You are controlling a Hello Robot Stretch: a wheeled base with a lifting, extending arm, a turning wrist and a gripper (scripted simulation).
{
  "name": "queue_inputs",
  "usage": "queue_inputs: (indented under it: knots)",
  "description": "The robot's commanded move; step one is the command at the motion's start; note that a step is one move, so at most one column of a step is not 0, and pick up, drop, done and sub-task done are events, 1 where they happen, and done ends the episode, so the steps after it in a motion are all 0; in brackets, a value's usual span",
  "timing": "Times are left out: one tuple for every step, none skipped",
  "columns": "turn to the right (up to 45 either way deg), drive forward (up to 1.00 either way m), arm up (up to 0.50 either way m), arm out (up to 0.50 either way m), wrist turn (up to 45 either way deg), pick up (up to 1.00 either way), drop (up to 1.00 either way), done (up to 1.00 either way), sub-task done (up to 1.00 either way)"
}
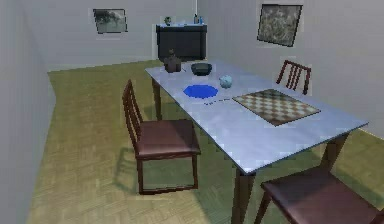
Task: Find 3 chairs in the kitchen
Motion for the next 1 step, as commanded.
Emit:
queue_inputs:
  knots:
    - [0.0,0.25,0.0,0.0,0.0,0.0,0.0,0.0,0.0]
